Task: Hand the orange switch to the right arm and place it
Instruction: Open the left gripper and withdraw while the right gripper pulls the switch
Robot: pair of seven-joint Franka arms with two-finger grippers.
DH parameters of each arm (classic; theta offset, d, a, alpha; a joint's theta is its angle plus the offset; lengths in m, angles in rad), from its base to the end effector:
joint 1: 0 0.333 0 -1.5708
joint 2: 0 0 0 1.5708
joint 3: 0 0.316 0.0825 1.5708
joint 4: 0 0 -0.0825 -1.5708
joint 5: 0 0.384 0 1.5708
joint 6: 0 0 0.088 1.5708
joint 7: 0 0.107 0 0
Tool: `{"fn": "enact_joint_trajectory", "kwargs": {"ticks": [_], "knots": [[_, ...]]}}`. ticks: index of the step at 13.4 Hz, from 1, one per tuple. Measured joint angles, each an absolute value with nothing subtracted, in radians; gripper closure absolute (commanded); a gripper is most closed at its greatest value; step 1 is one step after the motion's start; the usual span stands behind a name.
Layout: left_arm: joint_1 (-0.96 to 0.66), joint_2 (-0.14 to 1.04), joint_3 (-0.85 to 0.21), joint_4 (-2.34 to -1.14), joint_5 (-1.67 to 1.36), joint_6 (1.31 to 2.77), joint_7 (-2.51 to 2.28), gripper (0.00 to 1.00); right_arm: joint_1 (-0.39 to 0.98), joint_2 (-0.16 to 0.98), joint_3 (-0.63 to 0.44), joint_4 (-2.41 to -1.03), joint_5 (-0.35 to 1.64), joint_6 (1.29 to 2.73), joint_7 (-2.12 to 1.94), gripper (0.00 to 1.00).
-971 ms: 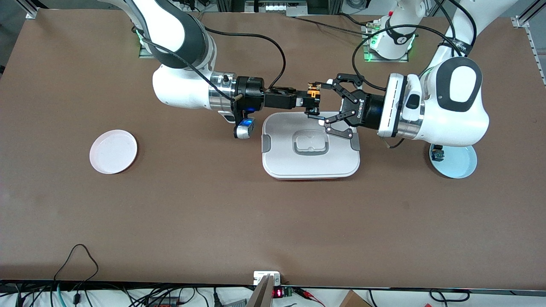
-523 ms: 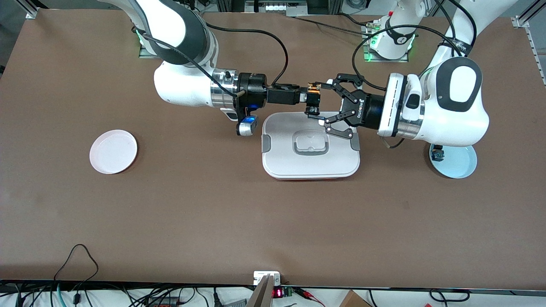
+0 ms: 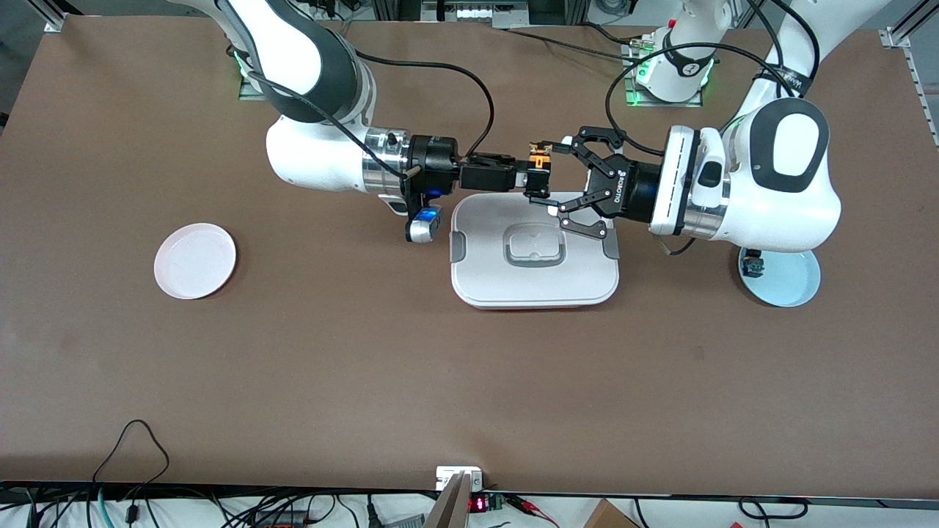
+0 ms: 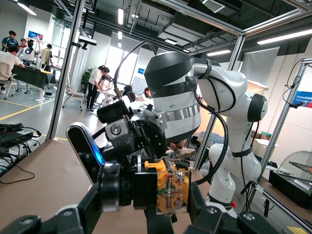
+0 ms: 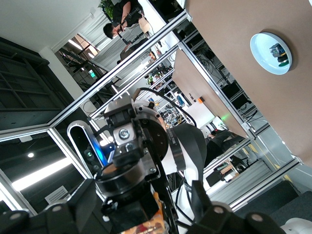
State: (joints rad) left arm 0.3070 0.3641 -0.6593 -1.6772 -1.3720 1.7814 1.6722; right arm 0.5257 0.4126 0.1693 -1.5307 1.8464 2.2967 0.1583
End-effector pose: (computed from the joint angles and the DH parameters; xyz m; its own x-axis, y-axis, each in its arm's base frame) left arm 0.6006 -0.2518 0.4957 0.2689 -0.0979 0.9582 -0.9421 0.1801 0.2828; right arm 0.5519 0.4606 0.4870 0.7884 -0.0662 -0.6116 -0.6095 0.0517 -0.7911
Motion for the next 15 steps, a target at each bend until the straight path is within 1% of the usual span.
{"fn": "enact_joint_trajectory", "kwargs": {"ticks": [1, 2, 3, 4, 6, 7, 8, 9, 10, 11, 13, 15], "knots": [[0.307, 0.364, -0.659, -1.677, -1.372, 1.781, 1.672, 0.99, 0.526, 0.413, 0.169, -1.530, 1.846, 2.297, 0.151, 0.73], [0.307, 0.364, -0.659, -1.677, -1.372, 1.781, 1.672, 0.99, 0.526, 0.413, 0.169, -1.530, 1.847, 2.297, 0.143, 0.79], [0.307, 0.364, -0.659, -1.680, -1.372, 1.781, 1.673, 0.99, 0.526, 0.413, 0.169, -1.526, 1.853, 2.297, 0.139, 0.87], [0.307, 0.364, -0.659, -1.681, -1.372, 1.779, 1.670, 0.99, 0.526, 0.413, 0.169, -1.522, 1.854, 2.298, 0.131, 0.88], [0.308, 0.364, -0.659, -1.681, -1.373, 1.778, 1.667, 0.98, 0.526, 0.413, 0.169, -1.522, 1.854, 2.298, 0.116, 0.94], [0.308, 0.364, -0.659, -1.681, -1.373, 1.778, 1.668, 0.97, 0.526, 0.413, 0.169, -1.522, 1.854, 2.298, 0.114, 0.95], [0.308, 0.364, -0.659, -1.681, -1.373, 1.778, 1.668, 0.92, 0.526, 0.413, 0.169, -1.522, 1.854, 2.298, 0.113, 0.95], [0.308, 0.364, -0.659, -1.681, -1.373, 1.778, 1.668, 0.78, 0.526, 0.413, 0.169, -1.522, 1.854, 2.298, 0.113, 0.95], [0.308, 0.364, -0.660, -1.681, -1.373, 1.778, 1.668, 0.16, 0.526, 0.413, 0.169, -1.522, 1.854, 2.298, 0.113, 0.96], [0.308, 0.364, -0.660, -1.681, -1.373, 1.778, 1.667, 0.00, 0.526, 0.413, 0.169, -1.522, 1.854, 2.298, 0.112, 0.97], [0.311, 0.364, -0.660, -1.681, -1.373, 1.776, 1.668, 0.00, 0.528, 0.413, 0.170, -1.522, 1.854, 2.297, 0.083, 0.98], [0.330, 0.364, -0.659, -1.681, -1.373, 1.742, 1.668, 0.00, 0.530, 0.413, 0.170, -1.522, 1.854, 2.297, 0.035, 0.99]]}}
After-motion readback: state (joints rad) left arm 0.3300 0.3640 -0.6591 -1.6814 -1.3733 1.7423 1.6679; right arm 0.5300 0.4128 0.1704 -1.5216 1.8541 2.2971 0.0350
